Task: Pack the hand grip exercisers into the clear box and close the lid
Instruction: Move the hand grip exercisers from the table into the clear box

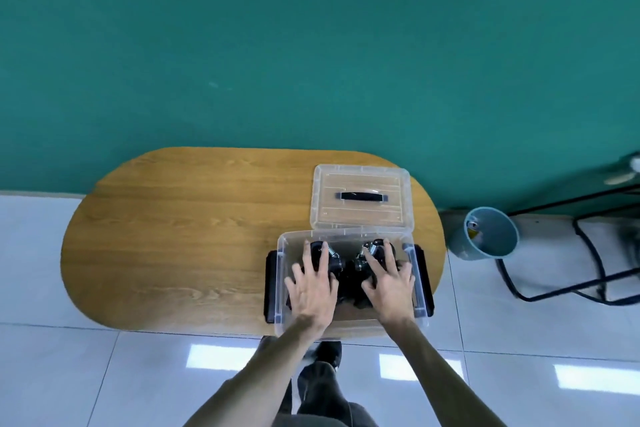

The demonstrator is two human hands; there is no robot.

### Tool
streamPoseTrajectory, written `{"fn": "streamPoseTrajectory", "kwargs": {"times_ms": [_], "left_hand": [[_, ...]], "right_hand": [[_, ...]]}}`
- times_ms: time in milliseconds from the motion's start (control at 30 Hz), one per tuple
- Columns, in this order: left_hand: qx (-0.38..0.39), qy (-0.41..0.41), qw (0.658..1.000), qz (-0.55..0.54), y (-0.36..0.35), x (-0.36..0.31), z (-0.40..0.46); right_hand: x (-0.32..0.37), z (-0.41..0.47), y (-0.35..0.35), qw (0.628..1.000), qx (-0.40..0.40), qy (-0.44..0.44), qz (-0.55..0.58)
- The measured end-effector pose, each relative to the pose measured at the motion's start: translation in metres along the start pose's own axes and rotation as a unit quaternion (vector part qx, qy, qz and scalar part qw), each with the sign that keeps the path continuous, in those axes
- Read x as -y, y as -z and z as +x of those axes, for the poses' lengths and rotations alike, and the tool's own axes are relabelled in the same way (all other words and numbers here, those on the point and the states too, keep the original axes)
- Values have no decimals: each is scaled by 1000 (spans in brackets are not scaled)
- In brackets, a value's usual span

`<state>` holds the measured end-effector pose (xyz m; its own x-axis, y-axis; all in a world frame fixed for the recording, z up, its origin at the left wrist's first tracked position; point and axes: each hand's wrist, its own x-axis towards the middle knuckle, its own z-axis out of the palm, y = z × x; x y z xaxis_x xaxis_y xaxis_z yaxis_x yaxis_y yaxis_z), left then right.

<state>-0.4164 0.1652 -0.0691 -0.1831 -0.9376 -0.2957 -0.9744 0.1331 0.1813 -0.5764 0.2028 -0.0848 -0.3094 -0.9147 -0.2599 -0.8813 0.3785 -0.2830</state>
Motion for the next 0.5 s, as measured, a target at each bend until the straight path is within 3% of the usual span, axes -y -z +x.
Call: {"fn": "streamPoseTrajectory", "kwargs": {"times_ms": [500], "left_hand": [[22, 27, 999, 12, -35, -6, 24]], "right_hand": [[-11, 28, -34, 998, 17, 7, 54]]}}
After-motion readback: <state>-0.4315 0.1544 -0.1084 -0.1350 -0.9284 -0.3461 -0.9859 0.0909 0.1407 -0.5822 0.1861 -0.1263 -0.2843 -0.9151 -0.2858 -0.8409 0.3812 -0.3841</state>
